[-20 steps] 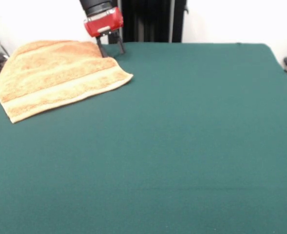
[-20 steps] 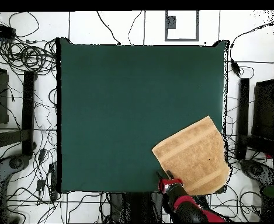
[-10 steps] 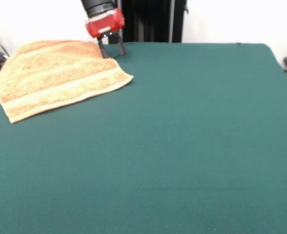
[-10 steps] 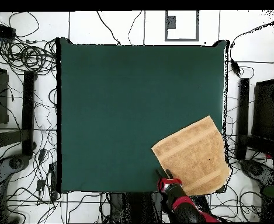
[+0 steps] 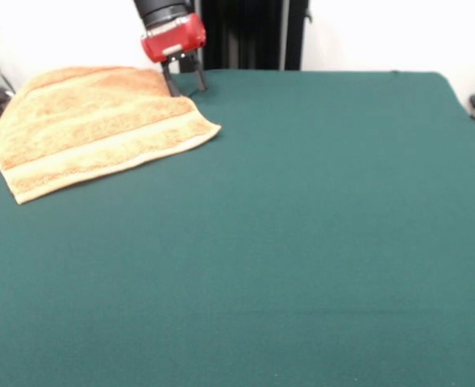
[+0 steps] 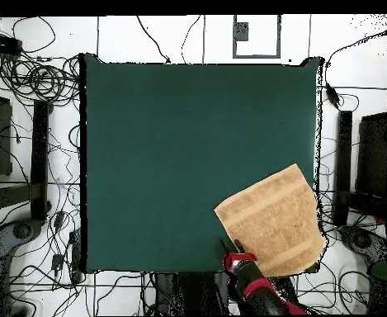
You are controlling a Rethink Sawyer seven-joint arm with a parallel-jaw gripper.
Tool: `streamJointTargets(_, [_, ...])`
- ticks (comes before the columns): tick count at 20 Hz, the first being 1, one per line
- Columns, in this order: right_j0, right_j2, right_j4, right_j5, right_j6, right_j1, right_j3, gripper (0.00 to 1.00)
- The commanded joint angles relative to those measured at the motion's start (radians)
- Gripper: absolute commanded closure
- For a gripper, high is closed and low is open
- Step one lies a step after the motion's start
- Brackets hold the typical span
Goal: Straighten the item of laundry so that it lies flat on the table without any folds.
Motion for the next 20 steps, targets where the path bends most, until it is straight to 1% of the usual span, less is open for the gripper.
streamJointTargets(1, [0.082,0.203,0.186,0.251,0.202,0.306,-0.356,0.00])
streamJointTargets(6, [0.069,0.213,0.174,0.252,0.182,0.331,-0.368,0.00])
streamJointTargets(10, [0.050,0.230,0.204,0.322,0.152,0.353,-0.379,0.00])
streamJointTargets(12, [0.047,0.233,0.210,0.329,0.144,0.358,-0.383,0.00])
streamJointTargets(14, [0.097,0.199,0.233,0.285,0.173,0.305,-0.366,0.00])
streamJointTargets(15, [0.149,0.165,0.261,0.271,0.189,0.246,-0.350,0.00])
streamJointTargets(16, [0.166,0.154,0.272,0.268,0.194,0.221,-0.340,0.00])
streamJointTargets(20, [0.223,0.127,0.339,0.316,0.194,0.085,-0.273,0.00])
